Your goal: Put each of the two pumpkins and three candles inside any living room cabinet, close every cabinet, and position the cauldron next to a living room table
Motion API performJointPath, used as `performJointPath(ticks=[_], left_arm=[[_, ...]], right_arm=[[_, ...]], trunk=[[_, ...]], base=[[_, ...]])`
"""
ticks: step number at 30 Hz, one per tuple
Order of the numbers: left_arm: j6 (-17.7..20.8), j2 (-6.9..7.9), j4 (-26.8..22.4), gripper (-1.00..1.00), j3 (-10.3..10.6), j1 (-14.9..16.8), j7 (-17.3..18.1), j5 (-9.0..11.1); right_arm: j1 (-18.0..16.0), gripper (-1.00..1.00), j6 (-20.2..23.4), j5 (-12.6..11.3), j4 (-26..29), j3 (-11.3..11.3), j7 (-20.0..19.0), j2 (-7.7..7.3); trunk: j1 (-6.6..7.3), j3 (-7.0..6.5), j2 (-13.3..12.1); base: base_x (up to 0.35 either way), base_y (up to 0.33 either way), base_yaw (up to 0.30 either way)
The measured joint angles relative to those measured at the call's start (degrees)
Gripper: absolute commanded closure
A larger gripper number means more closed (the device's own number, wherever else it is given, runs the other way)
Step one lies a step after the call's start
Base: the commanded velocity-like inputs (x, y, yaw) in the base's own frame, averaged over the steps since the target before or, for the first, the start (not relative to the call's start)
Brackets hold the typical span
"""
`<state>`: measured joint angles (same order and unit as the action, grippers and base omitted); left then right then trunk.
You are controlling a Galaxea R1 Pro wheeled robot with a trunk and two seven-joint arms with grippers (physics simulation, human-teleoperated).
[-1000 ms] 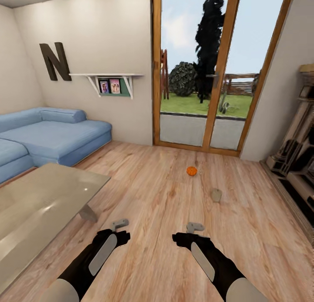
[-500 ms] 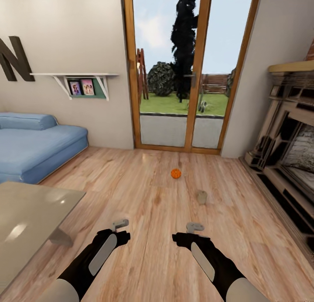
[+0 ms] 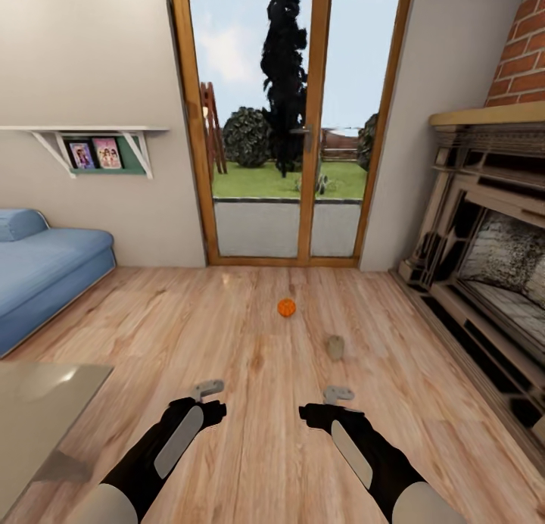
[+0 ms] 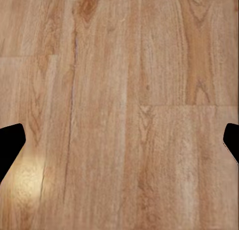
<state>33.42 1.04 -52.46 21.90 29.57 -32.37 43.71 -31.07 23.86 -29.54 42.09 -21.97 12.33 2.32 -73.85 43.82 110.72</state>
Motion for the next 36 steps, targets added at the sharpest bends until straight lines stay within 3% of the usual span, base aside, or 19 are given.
performJointPath(ticks=[36], left_arm=[[0.0,-0.03,0.0,-1.0,0.1,0.0,0.0,0.0]], right_arm=[[0.0,-1.0,0.1,-0.4,0.0,0.1,-0.1,0.12]], trunk=[[0.0,0.0,0.0]], base=[[0.341,0.0,-0.001]])
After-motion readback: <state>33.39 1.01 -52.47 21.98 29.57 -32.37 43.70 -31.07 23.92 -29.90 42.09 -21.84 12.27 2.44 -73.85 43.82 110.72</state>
